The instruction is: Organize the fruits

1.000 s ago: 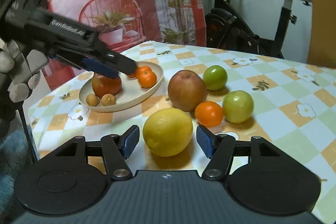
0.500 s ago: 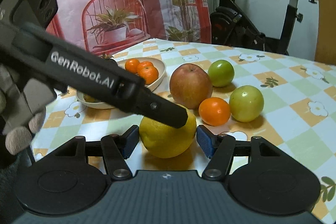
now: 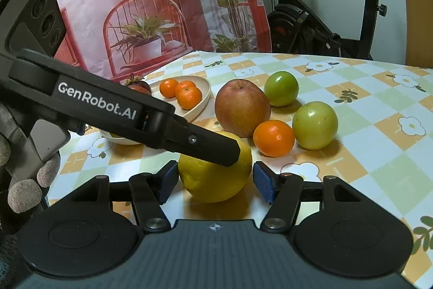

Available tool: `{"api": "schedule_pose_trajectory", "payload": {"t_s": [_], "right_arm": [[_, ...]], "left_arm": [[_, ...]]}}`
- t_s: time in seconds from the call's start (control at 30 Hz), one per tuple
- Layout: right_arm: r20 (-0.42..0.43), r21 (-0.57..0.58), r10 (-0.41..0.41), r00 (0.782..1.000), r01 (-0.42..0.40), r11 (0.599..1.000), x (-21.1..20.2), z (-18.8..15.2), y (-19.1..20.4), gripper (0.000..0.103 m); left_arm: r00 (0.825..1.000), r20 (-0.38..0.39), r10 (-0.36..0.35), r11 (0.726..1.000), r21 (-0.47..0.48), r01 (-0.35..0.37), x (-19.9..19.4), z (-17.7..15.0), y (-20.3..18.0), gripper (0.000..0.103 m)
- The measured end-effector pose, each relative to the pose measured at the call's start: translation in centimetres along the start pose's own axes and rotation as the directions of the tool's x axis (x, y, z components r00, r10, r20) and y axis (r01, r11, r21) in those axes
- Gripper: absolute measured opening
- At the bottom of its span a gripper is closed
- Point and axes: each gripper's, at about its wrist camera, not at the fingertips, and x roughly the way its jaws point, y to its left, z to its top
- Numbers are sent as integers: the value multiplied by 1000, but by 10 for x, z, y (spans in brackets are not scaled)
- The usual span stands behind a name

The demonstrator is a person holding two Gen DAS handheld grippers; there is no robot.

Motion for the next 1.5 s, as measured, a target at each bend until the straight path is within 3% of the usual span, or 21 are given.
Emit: {"api": "schedule_pose_trajectory", "payload": {"t_s": [0.83,1.5], "right_arm": [[-7,-6,-4,1000,4,1000,-1,1,4,62],[-10,-40,-12,1000,11,999,-5,26,22,62]], "left_arm": [[1000,4,-4,1000,8,4,-5,1,0,54],[997,74,-7,1000,-3,8,-37,16,10,54]]}}
